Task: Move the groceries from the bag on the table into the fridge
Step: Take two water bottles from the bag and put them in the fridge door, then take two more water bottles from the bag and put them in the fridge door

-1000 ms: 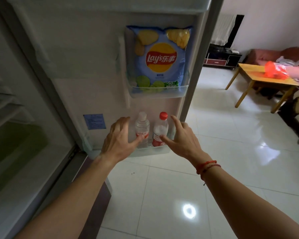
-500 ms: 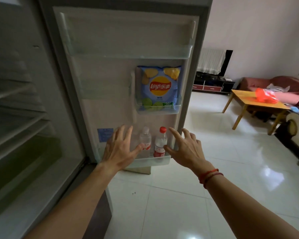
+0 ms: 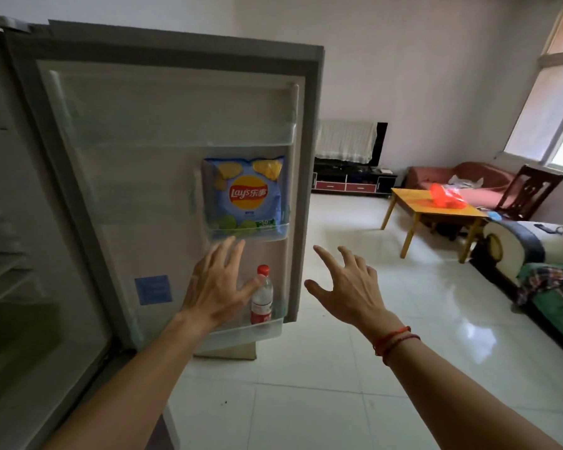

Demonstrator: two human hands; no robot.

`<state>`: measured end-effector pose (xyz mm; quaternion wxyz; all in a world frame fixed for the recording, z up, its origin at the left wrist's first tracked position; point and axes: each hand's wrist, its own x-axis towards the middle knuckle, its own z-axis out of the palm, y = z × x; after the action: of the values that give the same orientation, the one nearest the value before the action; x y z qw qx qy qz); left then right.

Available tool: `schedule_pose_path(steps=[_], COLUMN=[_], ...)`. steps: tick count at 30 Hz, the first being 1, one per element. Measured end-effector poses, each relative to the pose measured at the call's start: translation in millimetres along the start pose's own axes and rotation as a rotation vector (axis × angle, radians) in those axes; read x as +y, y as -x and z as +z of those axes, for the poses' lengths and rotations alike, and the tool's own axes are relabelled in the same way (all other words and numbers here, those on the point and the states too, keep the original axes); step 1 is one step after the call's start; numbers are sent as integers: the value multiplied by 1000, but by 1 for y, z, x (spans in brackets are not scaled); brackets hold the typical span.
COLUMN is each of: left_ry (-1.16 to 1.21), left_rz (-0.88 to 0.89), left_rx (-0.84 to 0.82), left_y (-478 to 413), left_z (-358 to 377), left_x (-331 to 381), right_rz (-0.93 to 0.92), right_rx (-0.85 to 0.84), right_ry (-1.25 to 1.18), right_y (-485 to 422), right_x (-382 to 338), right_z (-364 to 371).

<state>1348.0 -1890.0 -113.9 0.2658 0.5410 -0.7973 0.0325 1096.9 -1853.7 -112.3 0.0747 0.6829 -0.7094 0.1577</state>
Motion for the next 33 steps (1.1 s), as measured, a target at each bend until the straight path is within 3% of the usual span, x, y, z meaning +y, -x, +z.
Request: schedule_pose_path(steps=[12,24,33], left_ry=[128,262,246], left_rz=[277,608,664], left_rx=[-34,-35,-14], left_y=[-39,-23,-14], left_z=[27,28,20], left_x=[85,133,168], right_rz=[254,515,619], right_rx=[106,167,202], right_ry=[104,220,271], right_y=[54,141,175], right_x=[72,69,73], right_z=[-59,-94,-117])
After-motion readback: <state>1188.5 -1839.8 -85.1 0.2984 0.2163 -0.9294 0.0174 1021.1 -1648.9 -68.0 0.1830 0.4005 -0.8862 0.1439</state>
